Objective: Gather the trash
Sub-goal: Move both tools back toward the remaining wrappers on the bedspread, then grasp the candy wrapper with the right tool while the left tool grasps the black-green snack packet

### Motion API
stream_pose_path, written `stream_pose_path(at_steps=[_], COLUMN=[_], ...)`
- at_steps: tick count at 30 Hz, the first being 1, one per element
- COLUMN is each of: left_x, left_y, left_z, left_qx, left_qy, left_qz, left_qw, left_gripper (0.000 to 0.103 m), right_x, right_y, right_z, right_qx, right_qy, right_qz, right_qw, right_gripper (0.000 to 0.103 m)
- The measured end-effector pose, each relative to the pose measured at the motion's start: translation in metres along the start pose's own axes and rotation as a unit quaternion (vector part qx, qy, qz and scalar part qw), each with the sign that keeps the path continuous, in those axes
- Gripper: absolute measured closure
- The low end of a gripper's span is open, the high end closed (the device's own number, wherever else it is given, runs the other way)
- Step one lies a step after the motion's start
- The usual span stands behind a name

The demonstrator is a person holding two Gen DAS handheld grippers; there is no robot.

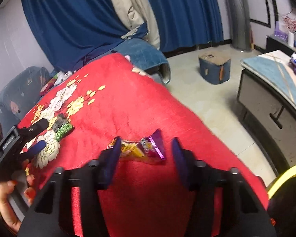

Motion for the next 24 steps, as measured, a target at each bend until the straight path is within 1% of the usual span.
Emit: stream_pose_path(at_steps=[3, 4, 6, 9, 11, 12, 14, 16, 17, 20, 24], left_x=[-0.002, -0.004, -0.005, -0.007, -0.007, -0.007, -0.006, -0.006, -0.005, -0.005, -0.003], left_y=[0.006, 0.006, 0.005, 0.004, 0.004, 0.005, 0.006, 0.009, 0.009, 0.010, 0.009], left_z=[0.008, 0.009, 0.013, 0.018, 0.021, 0.021, 0.021, 0.019, 0.019, 0.016, 0.007], left_qx=[0.000, -0.002, -0.008, -0.019, -0.032, -0.037, -0.039, -0.039, -0.037, -0.034, -0.019], left_qy=[0.008, 0.005, 0.005, 0.002, 0.001, 0.000, -0.001, -0.001, 0.001, 0.001, -0.003], left_qz=[-0.022, -0.024, -0.025, -0.029, -0.028, -0.026, -0.027, -0.032, -0.032, -0.031, -0.029], left_qw=[0.9997, 0.9997, 0.9996, 0.9994, 0.9991, 0.9990, 0.9989, 0.9987, 0.9988, 0.9990, 0.9994], left_gripper=[0.011, 0.011, 0.016, 0.032, 0.045, 0.048, 0.062, 0.071, 0.074, 0.078, 0.082], right_x=[0.008, 0.009, 0.014, 0.023, 0.028, 0.031, 0.036, 0.040, 0.042, 0.047, 0.051], right_y=[0.007, 0.008, 0.015, 0.024, 0.028, 0.030, 0.033, 0.036, 0.038, 0.041, 0.044], right_z=[-0.002, -0.004, -0.011, -0.025, -0.034, -0.038, -0.045, -0.050, -0.054, -0.061, -0.070], right_qx=[-0.020, -0.023, -0.030, -0.041, -0.046, -0.047, -0.051, -0.051, -0.048, -0.046, -0.049], right_qy=[-0.001, -0.003, -0.007, -0.011, -0.013, -0.014, -0.014, -0.016, -0.018, -0.020, -0.020], right_qz=[0.008, 0.008, 0.002, -0.001, -0.002, -0.004, -0.005, -0.009, -0.013, -0.018, -0.013], right_qw=[1.000, 1.000, 1.000, 0.999, 0.999, 0.999, 0.999, 0.999, 0.999, 0.999, 0.999], right_gripper=[0.076, 0.077, 0.077, 0.077, 0.077, 0.077, 0.077, 0.077, 0.077, 0.077, 0.077])
Point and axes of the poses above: each gripper's, at about its wrist camera, not at the fingertips, and z roughly the way its jaws point, y to its left, x to its underside, the point moved 9 cm from there along z, roughly the way its jaws point, and after that the axes turned 14 degrees about -z, right-handed, at the moved point
